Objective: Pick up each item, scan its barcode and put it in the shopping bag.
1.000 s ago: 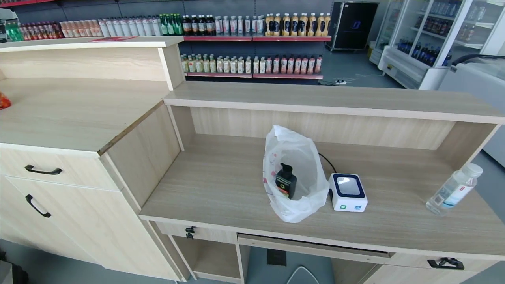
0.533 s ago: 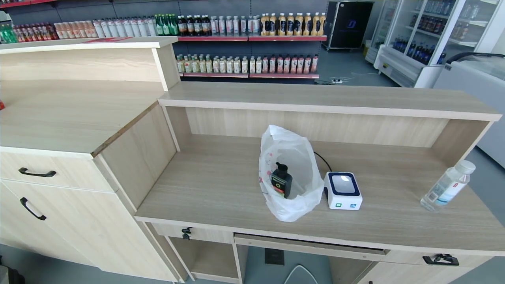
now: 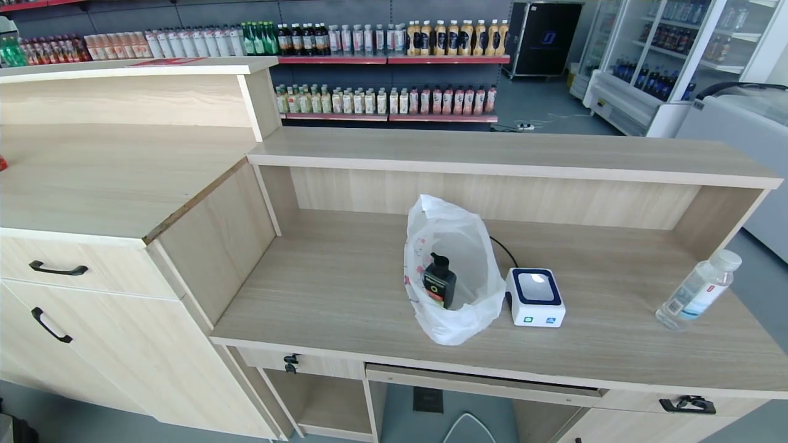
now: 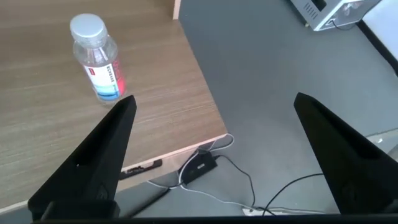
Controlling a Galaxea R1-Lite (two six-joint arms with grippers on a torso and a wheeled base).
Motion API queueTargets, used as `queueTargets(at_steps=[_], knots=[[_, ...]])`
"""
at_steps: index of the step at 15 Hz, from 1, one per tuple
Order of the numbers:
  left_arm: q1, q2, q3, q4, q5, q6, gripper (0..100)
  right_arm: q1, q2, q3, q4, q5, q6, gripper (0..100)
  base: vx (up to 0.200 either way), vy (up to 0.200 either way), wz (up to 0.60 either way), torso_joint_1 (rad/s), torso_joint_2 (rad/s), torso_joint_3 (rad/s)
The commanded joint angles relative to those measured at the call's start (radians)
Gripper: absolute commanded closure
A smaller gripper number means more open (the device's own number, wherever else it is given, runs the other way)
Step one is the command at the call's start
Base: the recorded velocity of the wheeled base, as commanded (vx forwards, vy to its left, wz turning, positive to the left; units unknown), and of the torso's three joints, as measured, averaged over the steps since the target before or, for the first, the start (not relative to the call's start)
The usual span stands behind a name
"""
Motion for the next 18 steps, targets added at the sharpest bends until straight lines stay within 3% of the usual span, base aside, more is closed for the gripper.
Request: queueTargets(at_steps=[1,4,10,12,16,18], knots=[[0.0,0.0,0.0,0.0,0.0,-0.001,0,-0.01,0.033,0.001,-0.029,0.0,-0.017,0,0.0,0.0,0.0,0.0,0.0,0.0],[0.0,0.0,0.0,0.0,0.0,-0.001,0,-0.01,0.127,0.027,-0.116,-0.003,-0.131,0,0.0,0.0,0.0,0.0,0.0,0.0],[0.0,0.0,0.0,0.0,0.0,-0.001,0,-0.01,0.102,0.061,-0.133,-0.001,-0.143,0,0.0,0.0,-0.1,0.0,0.0,0.001],[0.0,0.0,0.0,0.0,0.0,0.001,0,-0.01,0.105,0.041,-0.155,0.0,-0.142,0,0.0,0.0,-0.6,-0.042,0.07,0.051],[0.0,0.0,0.0,0.0,0.0,-0.001,0,-0.01,0.185,-0.004,-0.185,0.006,-0.077,0,0.0,0.0,0.0,-0.023,0.07,0.037],[0.0,0.0,0.0,0.0,0.0,0.001,0,-0.01,0.251,-0.051,-0.193,0.118,-0.034,0,0.0,0.0,0.0,0.0,0.0,0.0]])
